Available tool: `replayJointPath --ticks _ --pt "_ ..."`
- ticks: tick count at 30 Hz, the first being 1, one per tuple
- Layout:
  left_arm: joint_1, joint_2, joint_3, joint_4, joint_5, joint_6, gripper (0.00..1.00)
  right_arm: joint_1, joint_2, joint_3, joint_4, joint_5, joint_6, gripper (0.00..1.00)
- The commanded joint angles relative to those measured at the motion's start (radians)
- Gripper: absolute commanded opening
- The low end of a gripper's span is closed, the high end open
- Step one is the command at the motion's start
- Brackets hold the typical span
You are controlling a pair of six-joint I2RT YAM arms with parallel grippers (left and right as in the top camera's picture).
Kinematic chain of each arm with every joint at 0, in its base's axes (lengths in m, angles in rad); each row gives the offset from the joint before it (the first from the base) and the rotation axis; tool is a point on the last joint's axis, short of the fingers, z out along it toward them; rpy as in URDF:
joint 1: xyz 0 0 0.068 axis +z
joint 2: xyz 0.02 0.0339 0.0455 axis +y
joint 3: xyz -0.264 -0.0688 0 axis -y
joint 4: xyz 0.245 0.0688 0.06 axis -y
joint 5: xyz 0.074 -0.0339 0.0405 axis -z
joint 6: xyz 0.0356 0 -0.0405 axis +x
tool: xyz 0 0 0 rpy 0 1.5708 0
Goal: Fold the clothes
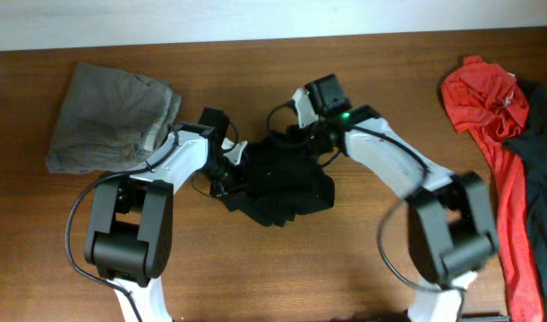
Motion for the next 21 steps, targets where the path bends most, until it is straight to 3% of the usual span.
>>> replayJointPath --ticks 1,4,6,10,13,14,21 --pt "0.018 0.001 -0.019 0.043 -0.233 -0.023 0.03 0.005 0.091 -0.006 -0.048 0.023 0.002 0.04" --pt "0.061 0.001 -0.009 0.132 -0.257 0.0 0.02 0.014 0.087 -0.006 -0.165 0.023 0.067 0.04" --pt "0.087 0.001 -0.008 0.287 -0.239 0.0 0.01 0.04 0.083 -0.006 -0.316 0.022 0.245 0.04" --pt "0.087 0.0 -0.002 0.391 -0.145 -0.001 0.01 0.074 0.083 -0.005 -0.348 0.039 0.286 0.04" --pt "0.089 0.0 0.03 0.335 -0.091 0.0 0.1 0.07 0.08 -0.005 -0.334 0.116 0.284 0.04" --pt "0.097 0.0 0.061 0.26 -0.09 0.0 0.19 0.048 0.076 -0.003 -0.338 0.122 0.249 0.04" --pt "0.208 -0.045 0.189 -0.058 -0.09 0.128 0.36 -0.077 -0.04 0.015 -0.391 0.032 -0.062 0.04"
